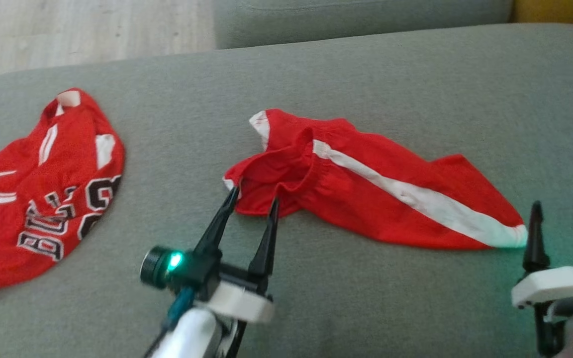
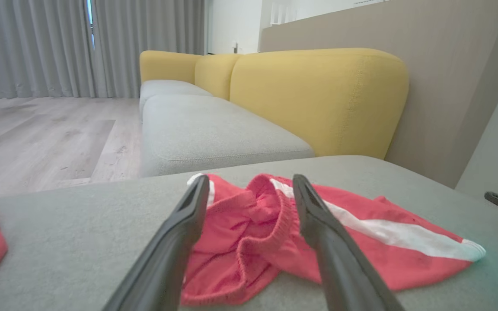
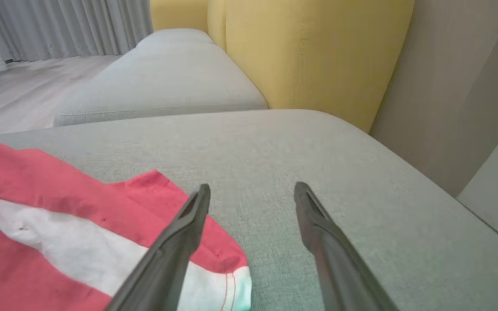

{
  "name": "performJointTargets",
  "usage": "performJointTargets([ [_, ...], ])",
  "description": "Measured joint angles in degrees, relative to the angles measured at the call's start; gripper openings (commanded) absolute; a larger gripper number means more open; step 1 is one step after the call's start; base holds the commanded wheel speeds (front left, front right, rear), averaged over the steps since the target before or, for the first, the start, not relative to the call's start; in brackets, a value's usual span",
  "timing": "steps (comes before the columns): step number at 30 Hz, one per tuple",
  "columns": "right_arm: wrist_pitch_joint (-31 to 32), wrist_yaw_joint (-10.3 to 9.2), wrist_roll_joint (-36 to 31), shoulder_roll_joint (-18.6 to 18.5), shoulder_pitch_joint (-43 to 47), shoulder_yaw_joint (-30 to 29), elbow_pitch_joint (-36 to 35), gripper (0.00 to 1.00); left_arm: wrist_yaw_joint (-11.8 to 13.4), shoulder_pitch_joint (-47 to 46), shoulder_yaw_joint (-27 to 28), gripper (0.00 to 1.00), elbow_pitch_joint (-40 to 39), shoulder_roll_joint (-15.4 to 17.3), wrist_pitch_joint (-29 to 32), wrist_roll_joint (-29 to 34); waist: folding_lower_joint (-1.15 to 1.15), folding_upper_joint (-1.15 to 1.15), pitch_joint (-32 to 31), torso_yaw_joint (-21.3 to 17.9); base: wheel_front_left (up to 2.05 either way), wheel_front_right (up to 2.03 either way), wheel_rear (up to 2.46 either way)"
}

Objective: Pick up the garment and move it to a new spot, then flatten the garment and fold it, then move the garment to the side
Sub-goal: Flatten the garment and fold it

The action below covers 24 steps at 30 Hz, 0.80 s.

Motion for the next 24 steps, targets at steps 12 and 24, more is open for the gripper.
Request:
performJointTargets([
  [12, -2.4, 0.00, 2.4, 0.0, 4.5, 9.4, -9.2, 1.00, -4.8, -20.0, -8.1, 1.00, 15.6, -0.1, 12.7, -16.9, 0.01, 0.00, 3.7, -6.5, 0.00, 0.00, 0.00],
  [24, -2.4, 0.00, 2.9, 0.0, 4.9, 10.8, -10.7, 1.00, -3.6, -26.3, -8.0, 1.00, 23.3, -0.3, 19.6, -25.4, 0.01, 0.00, 6.1, -11.0, 0.00, 0.00, 0.00],
])
